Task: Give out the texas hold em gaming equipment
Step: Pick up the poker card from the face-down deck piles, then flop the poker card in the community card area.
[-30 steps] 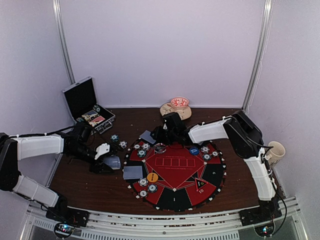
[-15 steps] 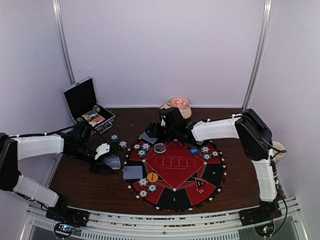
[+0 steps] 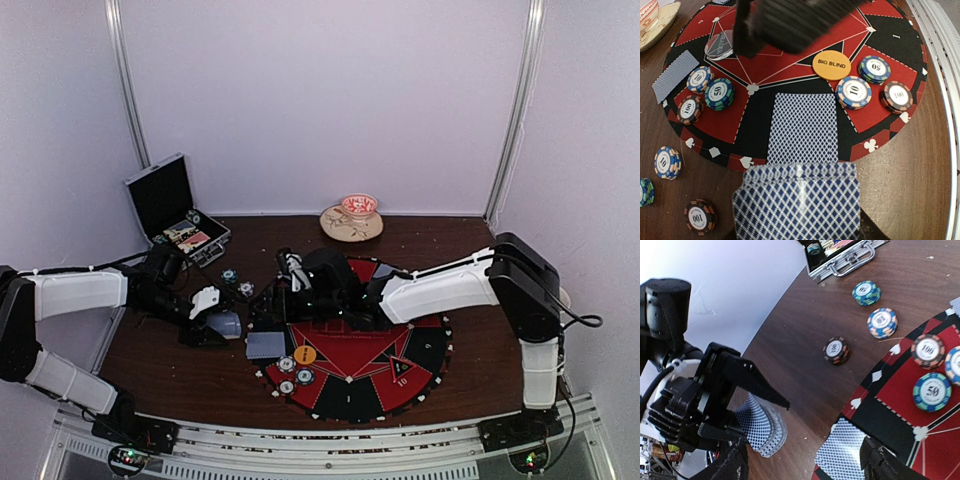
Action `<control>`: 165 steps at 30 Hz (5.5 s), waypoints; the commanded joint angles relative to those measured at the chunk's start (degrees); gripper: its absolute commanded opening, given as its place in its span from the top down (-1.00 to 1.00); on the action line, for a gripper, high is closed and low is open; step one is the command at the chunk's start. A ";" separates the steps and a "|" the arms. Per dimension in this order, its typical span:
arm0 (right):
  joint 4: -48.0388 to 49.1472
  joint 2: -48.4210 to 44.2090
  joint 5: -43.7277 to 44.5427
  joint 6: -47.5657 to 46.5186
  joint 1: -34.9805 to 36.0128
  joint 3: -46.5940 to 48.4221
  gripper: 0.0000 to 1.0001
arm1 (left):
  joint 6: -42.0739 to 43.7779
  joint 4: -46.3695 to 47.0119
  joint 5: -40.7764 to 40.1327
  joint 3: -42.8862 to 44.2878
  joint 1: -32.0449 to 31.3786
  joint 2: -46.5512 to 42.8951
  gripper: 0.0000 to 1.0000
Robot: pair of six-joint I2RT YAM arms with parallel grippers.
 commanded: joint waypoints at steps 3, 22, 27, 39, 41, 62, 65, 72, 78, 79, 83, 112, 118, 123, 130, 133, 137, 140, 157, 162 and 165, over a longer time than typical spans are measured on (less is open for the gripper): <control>3.52 3.96 -3.37 1.52 2.22 2.95 -0.61 | 0.28 0.97 1.03 0.08 0.25 -0.42 -0.04; 1.25 12.69 -5.92 3.46 3.52 13.25 -0.64 | 0.29 0.97 1.12 0.11 0.23 -0.33 -0.05; 0.00 14.86 -6.03 3.33 4.11 16.04 -0.64 | 0.32 0.96 1.12 0.09 0.18 -0.33 -0.04; -6.14 15.54 1.70 2.23 4.05 17.73 -0.50 | 0.43 0.97 1.16 0.08 0.18 -0.24 -0.04; -6.83 15.42 2.03 1.91 4.04 17.75 -0.44 | 0.42 0.95 1.14 0.08 0.23 -0.16 -0.04; -5.46 10.36 2.95 1.37 2.31 11.92 -0.05 | 0.29 0.97 1.04 0.08 0.22 -0.29 -0.04; -5.04 9.85 2.52 1.28 2.35 11.59 0.01 | 0.31 0.97 1.03 0.08 0.21 -0.24 -0.05; -2.09 9.19 -1.02 1.85 2.55 11.37 0.28 | 0.31 0.96 0.94 0.08 0.21 0.03 -0.04; -0.29 9.34 -3.35 2.63 2.77 11.43 0.45 | 0.35 0.97 0.96 0.17 0.25 0.11 -0.04; 0.07 9.43 -3.96 2.89 2.76 11.38 0.48 | 0.37 0.96 0.94 0.14 0.23 0.11 -0.04; 1.59 9.29 -5.33 3.91 2.75 10.75 0.59 | 0.40 0.97 0.94 0.09 0.22 0.19 -0.04; 3.75 4.50 -7.63 4.49 2.07 6.24 1.00 | 0.39 0.91 0.85 0.17 0.20 0.37 -0.04; 3.05 2.34 -7.33 3.24 1.53 4.39 1.00 | 0.38 0.96 0.85 0.17 0.25 0.39 -0.04; 0.76 0.06 -6.22 1.03 1.20 2.45 1.00 | 0.40 0.92 0.82 0.19 0.28 0.54 -0.04; -3.66 -6.73 -0.62 -3.40 0.98 -3.01 1.00 | 0.38 0.92 0.85 0.26 0.26 0.55 -0.04; -5.41 -10.32 2.34 -5.16 0.77 -5.77 1.00 | 0.36 0.95 0.80 0.26 0.25 0.57 -0.05; -10.33 -14.99 8.33 -8.56 0.63 -8.06 1.00 | 0.25 0.92 0.77 0.18 0.24 0.37 -0.04; -15.03 -17.63 14.59 -11.85 0.55 -8.74 1.00 | 0.28 0.97 0.80 0.26 0.28 0.46 -0.05; -43.85 -12.37 52.92 -29.51 7.89 2.42 1.00 | 0.18 0.92 0.09 0.44 0.18 1.43 -0.05; -51.12 -6.03 59.69 -32.07 10.39 7.76 1.00 | 0.11 0.97 0.10 0.44 0.21 1.19 -0.04; -53.95 -1.77 62.86 -34.48 12.01 10.37 1.00 | 0.11 0.92 0.06 0.44 0.20 1.16 -0.05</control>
